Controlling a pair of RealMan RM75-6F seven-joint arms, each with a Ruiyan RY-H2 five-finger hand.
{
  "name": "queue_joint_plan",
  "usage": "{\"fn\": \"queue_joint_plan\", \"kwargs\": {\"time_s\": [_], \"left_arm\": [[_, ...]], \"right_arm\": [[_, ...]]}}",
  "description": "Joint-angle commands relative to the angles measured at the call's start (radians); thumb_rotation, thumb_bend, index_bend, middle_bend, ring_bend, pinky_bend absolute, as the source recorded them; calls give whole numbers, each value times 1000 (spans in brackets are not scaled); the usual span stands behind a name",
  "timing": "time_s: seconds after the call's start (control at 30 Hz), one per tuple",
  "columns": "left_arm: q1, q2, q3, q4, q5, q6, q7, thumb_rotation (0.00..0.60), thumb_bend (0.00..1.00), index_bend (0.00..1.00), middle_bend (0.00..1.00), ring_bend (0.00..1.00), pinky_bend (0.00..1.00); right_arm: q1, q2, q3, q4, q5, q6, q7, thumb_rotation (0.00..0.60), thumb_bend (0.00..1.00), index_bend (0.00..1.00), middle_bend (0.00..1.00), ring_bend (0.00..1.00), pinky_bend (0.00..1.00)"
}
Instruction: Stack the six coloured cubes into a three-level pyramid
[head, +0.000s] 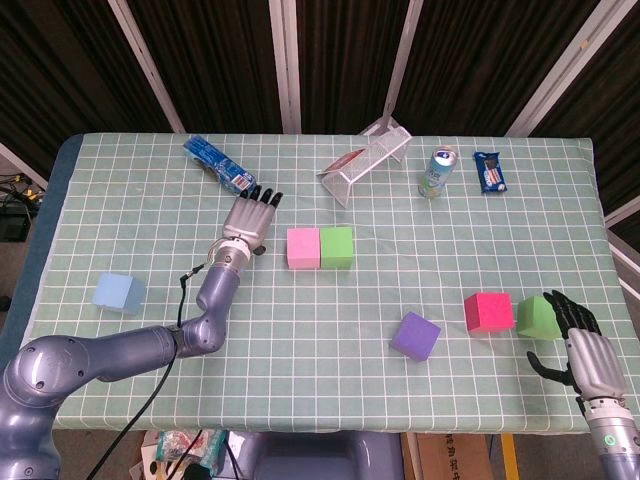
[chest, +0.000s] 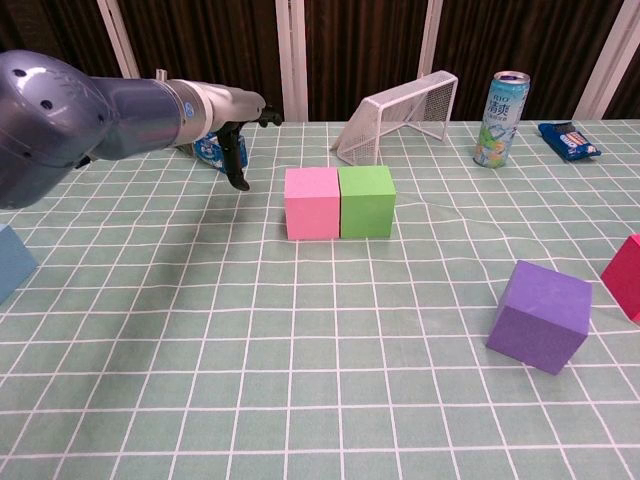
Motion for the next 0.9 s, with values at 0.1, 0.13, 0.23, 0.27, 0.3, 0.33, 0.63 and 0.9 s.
{"fn": "queue_joint_plan", "kwargs": {"time_s": [0.1,0.13,0.23,0.27,0.3,0.33,0.63,0.9], "left_arm": [[-12,-40,-9,45,13,-14,6,600,335,0,58,19,118],[-14,-48,-11,53,15,-16,7,600,346,0,58,19,118],[-18,-65,-14,73,19,-21,10,600,368,0,59,19,118],[-20,-75,-16,84,23,-23,10,600,372,0,59,19,118],[-21,-81,-18,90,25,-24,9,600,374,0,59,19,118],[-22,-89,-20,100,28,-27,9,600,375,0,59,19,118],[-27,-140,-33,166,49,-56,11,600,376,0,60,19,118],[-30,-173,-46,210,66,-75,9,600,376,0,60,19,118]], "right_arm": [[1,2,1,0,4,-5,5,600,330,0,0,0,0],[1,2,1,0,5,-6,7,600,330,0,0,0,0],[2,4,1,0,8,-9,9,600,329,0,0,0,0],[2,5,1,0,9,-11,11,600,329,0,0,0,0],[2,5,1,1,9,-11,12,600,329,0,0,0,0],[2,6,1,1,9,-12,13,600,329,0,0,0,0],[2,9,3,2,18,-17,16,600,329,0,0,0,0],[3,9,4,1,25,-21,11,600,329,0,0,0,0]]}}
